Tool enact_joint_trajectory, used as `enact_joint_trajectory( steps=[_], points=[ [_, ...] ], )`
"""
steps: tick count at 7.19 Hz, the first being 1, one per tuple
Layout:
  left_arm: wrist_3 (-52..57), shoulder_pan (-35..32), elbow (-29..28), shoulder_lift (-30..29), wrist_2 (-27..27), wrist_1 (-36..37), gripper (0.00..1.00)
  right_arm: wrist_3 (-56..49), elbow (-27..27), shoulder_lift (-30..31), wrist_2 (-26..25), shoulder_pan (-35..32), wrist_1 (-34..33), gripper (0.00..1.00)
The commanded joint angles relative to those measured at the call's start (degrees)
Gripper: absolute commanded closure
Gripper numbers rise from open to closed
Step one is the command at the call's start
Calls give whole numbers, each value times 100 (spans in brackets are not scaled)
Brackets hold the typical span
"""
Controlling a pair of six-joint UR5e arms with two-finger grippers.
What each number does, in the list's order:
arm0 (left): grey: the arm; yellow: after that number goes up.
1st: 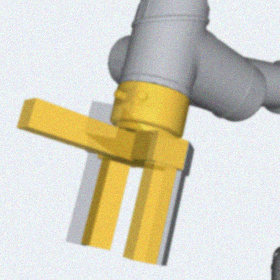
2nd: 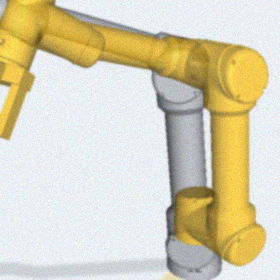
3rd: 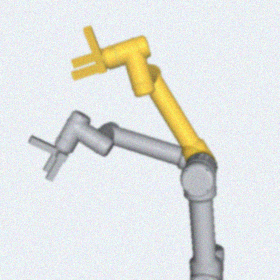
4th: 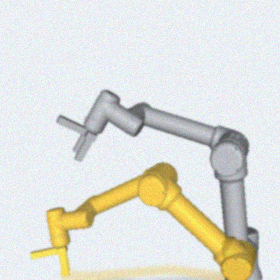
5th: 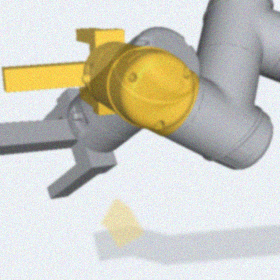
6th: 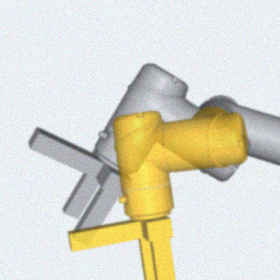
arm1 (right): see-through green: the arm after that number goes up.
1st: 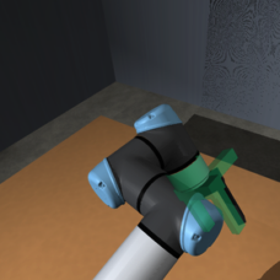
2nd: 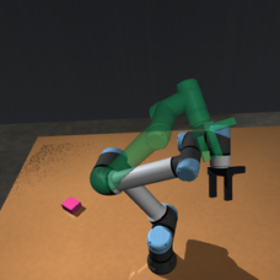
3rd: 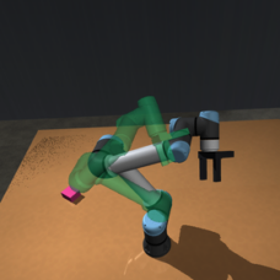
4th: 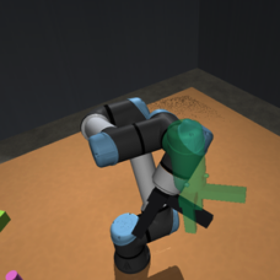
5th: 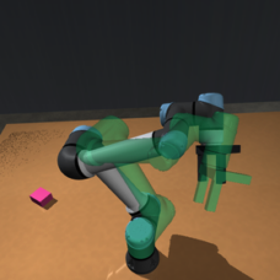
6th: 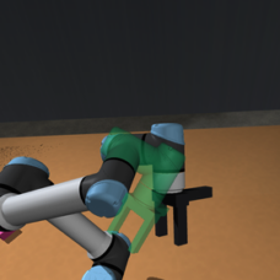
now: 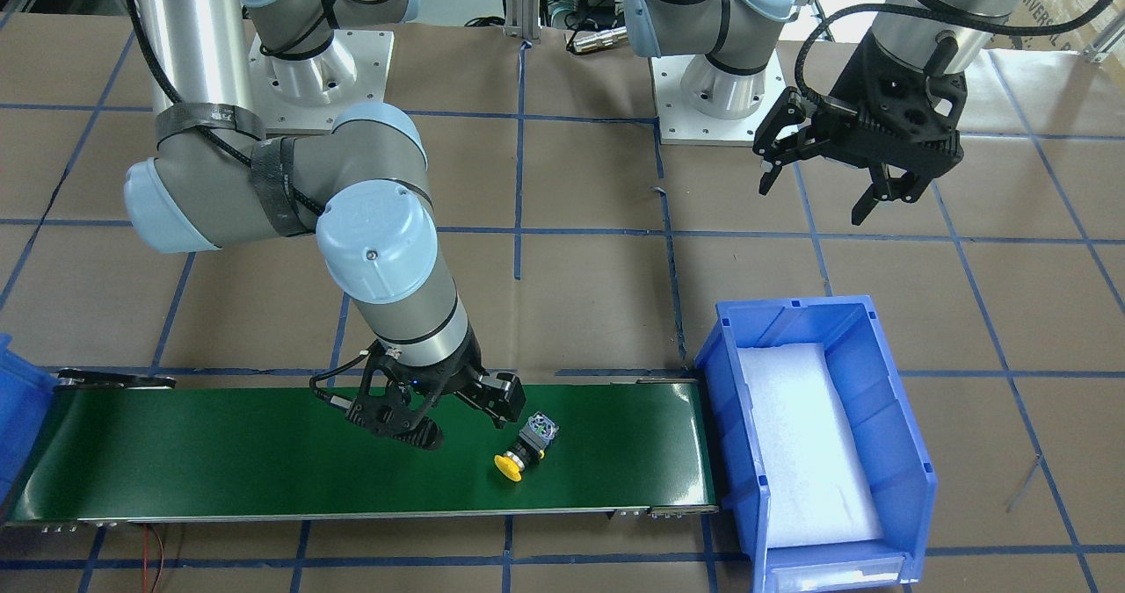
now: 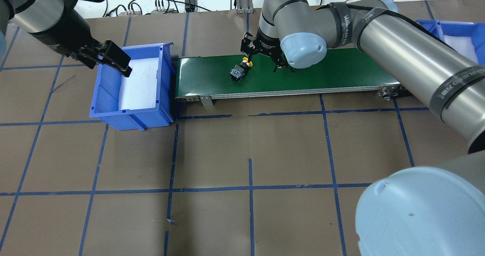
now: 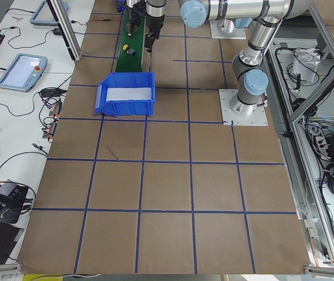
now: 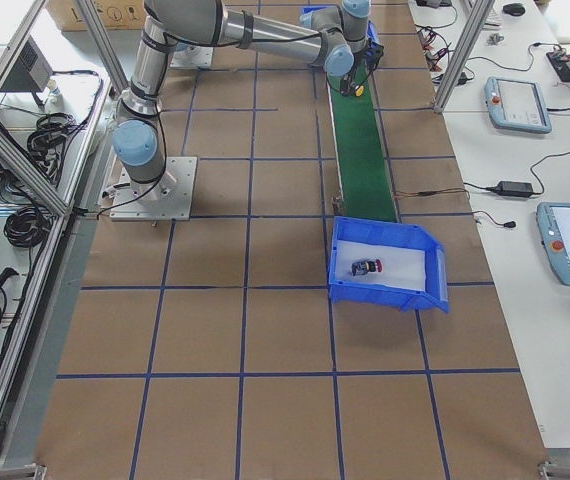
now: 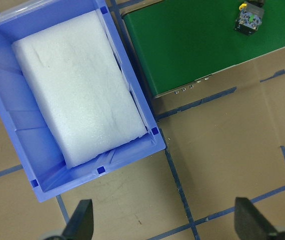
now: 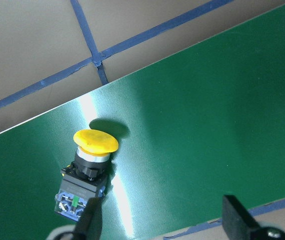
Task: Transport two buttons from left to right
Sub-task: 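Lower the right gripper and grasp the yellow button on the belt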
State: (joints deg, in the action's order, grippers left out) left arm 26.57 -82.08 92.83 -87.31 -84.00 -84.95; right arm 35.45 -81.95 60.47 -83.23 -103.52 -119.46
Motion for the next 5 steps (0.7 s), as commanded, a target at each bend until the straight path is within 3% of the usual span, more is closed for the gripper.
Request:
enact_joint_trajectory(
  steps=[1, 5],
  points=[
    [7, -9, 16, 21, -3, -30, 0, 5, -5, -35, 52, -28, -225, 14],
    [-20, -27, 16, 12, 6, 4, 0, -12, -5, -141, 35, -90, -297, 14]
  ],
)
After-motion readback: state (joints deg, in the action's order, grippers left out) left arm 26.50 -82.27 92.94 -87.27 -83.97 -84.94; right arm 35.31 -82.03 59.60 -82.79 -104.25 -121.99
